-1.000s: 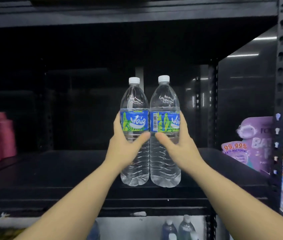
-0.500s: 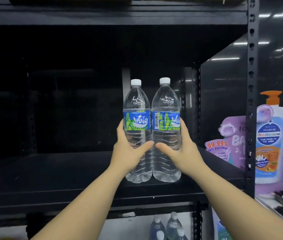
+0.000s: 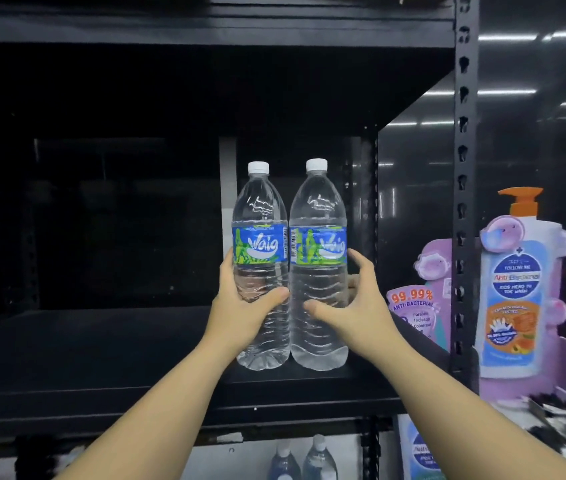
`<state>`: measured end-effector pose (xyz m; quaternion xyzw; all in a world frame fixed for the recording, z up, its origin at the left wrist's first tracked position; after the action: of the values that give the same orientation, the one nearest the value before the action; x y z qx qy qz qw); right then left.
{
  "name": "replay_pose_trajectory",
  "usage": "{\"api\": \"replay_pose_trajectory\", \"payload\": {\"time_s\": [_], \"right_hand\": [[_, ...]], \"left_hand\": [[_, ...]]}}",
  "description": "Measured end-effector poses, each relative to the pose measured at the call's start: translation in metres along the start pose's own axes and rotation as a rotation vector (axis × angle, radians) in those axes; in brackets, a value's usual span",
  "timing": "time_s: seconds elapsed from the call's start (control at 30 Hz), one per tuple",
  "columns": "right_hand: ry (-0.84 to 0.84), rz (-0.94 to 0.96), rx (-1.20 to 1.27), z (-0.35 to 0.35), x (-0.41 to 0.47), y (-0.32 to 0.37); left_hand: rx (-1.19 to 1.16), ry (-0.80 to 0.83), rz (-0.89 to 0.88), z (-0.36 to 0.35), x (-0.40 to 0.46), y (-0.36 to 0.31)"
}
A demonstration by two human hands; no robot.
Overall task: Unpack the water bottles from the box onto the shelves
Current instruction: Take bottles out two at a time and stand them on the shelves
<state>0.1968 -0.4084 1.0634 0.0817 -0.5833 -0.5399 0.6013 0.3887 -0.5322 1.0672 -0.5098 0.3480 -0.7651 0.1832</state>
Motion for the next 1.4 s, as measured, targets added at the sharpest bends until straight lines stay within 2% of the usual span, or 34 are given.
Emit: {"api": "replay_pose_trajectory", "payload": {"time_s": [0.1,0.23,0.37,0.47,0.67,0.87,1.17,1.33,1.4], "right_hand": [[-0.012,-0.018,-0.034,0.001,-0.001,-0.003],[0.066,-0.061,-0.022,-0.008,-0.007,-0.015],[0.031,-0.068,0.017,-0.007,-0.010,-0.026],[0.044,-0.063,0.021,-0.008,-0.010,-0.026],[0.099,-0.037,-0.023,-0.012,-0.014,-0.023],[0.071,-0.050,-0.032,-0.009,-0.013,-0.024],[0.064,-0.064,-0.025,-0.008,-0.012,-0.031],[0.050,-0.098,-0.014,-0.008,-0.008,-0.037],[0.048,-0.123,-0.006,-0.007,-0.007,-0.042]], "left_hand": [[-0.024,0.007,0.008,-0.003,-0.002,0.005],[-0.056,-0.009,0.035,-0.004,-0.005,0.010],[-0.047,0.013,0.048,-0.002,-0.005,0.011],[-0.006,0.065,0.099,-0.003,-0.008,0.012],[0.182,0.272,0.164,-0.002,-0.026,0.023],[0.234,0.268,0.173,0.009,-0.020,0.032],[0.319,0.318,0.237,0.002,0.038,0.064],[0.361,0.365,0.272,-0.003,0.103,0.142],[0.380,0.387,0.304,-0.009,0.108,0.137]]}}
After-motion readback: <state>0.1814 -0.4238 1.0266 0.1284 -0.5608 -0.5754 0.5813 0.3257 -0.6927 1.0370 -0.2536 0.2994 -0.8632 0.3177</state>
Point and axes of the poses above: each hand's wrist, its own x-axis towards the middle knuckle, its own z-axis out of the back of the hand, y = z × x, the point moved 10 cm from there along x, towards the middle knuckle, and after that the axes turned 10 degrees about y, right-handed, at the moved point
